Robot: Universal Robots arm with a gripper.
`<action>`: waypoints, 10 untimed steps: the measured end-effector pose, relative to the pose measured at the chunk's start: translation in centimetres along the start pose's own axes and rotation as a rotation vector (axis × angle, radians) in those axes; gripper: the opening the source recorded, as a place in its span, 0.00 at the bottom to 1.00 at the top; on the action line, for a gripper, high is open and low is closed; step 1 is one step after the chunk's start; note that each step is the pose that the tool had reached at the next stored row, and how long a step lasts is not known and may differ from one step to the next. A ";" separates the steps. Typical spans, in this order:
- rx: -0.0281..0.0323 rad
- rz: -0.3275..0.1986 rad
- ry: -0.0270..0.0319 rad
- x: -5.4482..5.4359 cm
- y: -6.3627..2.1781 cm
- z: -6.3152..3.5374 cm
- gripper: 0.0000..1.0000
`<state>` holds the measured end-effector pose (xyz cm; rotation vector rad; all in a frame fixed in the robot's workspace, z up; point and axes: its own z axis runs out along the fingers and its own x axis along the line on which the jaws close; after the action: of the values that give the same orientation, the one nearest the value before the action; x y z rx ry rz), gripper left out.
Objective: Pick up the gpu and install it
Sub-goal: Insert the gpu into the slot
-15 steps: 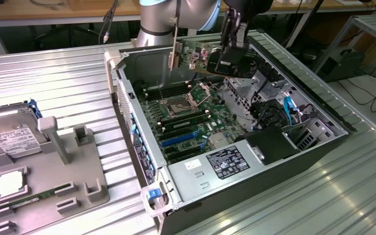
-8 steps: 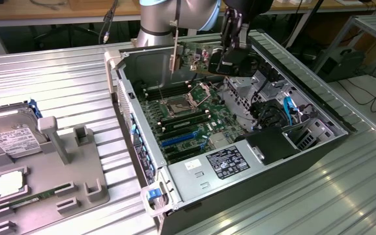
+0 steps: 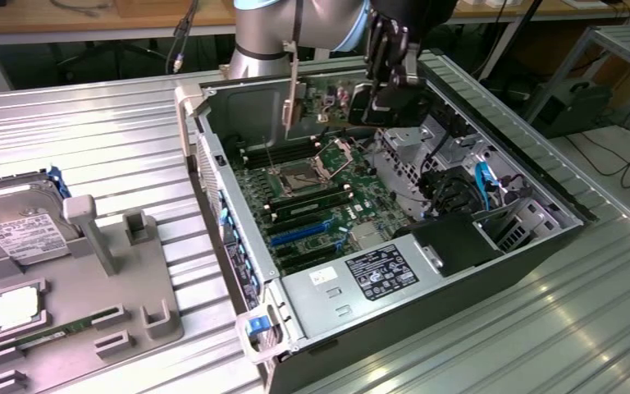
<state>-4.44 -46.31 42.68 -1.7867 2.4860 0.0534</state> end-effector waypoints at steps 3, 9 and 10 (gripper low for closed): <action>-0.0043 -0.051 -0.0008 0.0 0.01 0.08 0.28; -0.0126 -0.147 -0.0024 0.0 0.02 0.22 0.28; -0.0141 -0.165 -0.0029 0.0 0.02 0.26 0.28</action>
<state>-4.44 -46.25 42.42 -1.9883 2.3320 0.0633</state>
